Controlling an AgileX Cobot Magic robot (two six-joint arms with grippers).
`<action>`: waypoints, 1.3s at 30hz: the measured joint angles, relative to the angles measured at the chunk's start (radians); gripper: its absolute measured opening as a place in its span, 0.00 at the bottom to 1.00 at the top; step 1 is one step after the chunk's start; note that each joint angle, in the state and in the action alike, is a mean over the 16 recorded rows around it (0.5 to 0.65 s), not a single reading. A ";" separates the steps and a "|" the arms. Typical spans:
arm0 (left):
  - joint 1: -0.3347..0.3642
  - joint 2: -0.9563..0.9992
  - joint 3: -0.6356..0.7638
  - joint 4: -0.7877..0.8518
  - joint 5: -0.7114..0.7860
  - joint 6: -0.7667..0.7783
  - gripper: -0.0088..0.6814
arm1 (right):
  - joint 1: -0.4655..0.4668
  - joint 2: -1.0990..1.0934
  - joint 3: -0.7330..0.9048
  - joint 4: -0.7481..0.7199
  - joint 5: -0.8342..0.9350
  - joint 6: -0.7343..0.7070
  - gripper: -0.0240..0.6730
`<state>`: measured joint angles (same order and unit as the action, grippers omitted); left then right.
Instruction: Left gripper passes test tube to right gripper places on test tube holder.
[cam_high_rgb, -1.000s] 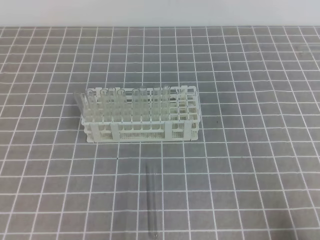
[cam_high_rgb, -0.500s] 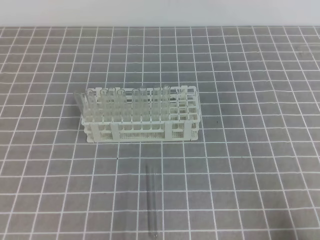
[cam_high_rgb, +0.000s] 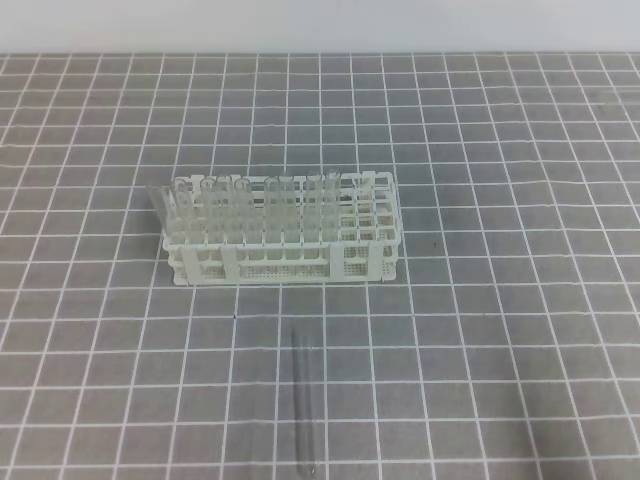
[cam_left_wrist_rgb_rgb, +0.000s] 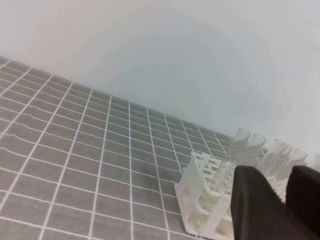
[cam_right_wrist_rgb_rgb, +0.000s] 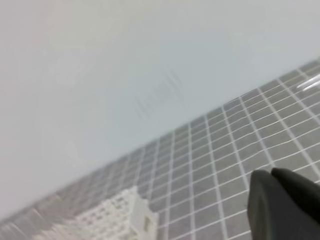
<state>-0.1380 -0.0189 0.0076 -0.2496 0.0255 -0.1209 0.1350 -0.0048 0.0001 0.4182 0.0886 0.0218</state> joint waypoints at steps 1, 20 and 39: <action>0.000 -0.002 0.000 0.000 0.000 -0.001 0.03 | 0.000 0.000 0.000 0.037 -0.018 0.000 0.03; 0.000 0.087 -0.118 -0.027 0.103 0.005 0.01 | 0.000 0.038 -0.057 0.167 0.050 -0.003 0.03; -0.069 0.824 -0.601 -0.226 0.522 0.189 0.01 | 0.000 0.414 -0.365 -0.072 0.475 -0.004 0.03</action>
<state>-0.2067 0.8052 -0.5933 -0.4758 0.5472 0.0685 0.1350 0.4091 -0.3647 0.3460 0.5635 0.0180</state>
